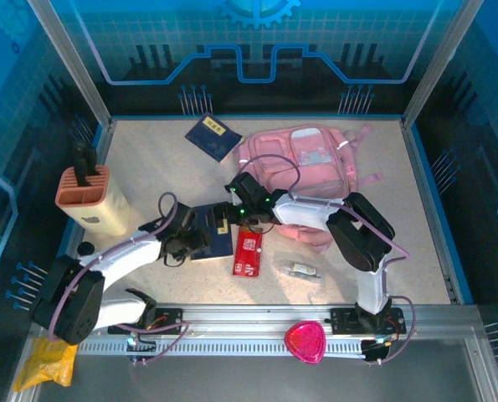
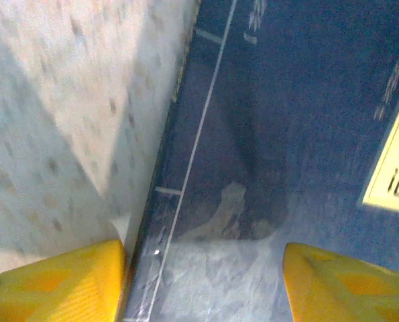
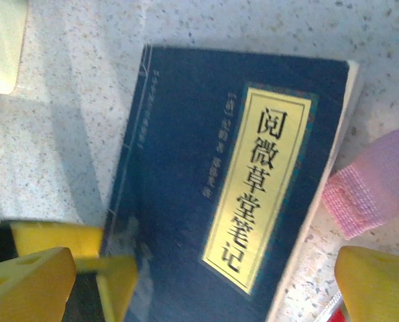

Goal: Pack the student bag

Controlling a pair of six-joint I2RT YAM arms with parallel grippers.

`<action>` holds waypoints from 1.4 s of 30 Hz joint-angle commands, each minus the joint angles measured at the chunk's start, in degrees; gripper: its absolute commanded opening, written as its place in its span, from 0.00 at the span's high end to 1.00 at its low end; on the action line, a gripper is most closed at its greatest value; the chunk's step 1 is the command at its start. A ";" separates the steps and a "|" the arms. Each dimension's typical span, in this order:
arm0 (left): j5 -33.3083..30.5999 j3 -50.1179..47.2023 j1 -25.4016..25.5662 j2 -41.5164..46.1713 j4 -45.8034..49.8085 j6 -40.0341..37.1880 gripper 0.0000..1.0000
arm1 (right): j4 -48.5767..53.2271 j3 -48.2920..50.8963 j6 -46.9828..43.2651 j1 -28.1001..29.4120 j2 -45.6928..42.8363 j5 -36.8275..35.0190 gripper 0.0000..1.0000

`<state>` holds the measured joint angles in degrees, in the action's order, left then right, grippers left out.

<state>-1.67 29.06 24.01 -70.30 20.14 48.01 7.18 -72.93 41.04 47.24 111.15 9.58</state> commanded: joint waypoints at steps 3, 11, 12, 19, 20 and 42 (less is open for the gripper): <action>-0.72 -3.92 2.45 8.23 3.01 8.28 0.40 | 6.45 -3.26 -3.42 0.04 -0.07 -0.43 0.07; -1.95 -3.45 -0.69 10.98 4.31 3.27 0.39 | 12.96 -0.68 -0.46 1.20 -3.11 -0.35 0.25; -1.43 -3.73 -1.15 10.93 3.36 3.03 0.39 | 13.02 -0.40 0.38 1.43 -3.05 -0.11 0.26; 3.37 -4.44 -3.00 9.38 -1.11 0.38 0.40 | 13.29 -1.49 1.64 2.49 -0.92 -1.68 0.41; 3.72 -4.87 -3.00 9.45 -1.56 0.30 0.40 | 13.37 -1.89 1.63 2.74 -0.46 -1.77 0.42; 6.25 -7.70 -3.44 6.16 -6.52 0.85 0.47 | 12.36 -4.84 1.17 4.67 4.54 -1.22 0.51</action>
<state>1.41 22.61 20.62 -62.76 16.60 49.39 18.98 -76.20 42.44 50.74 114.76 7.20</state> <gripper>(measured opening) 0.535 0.496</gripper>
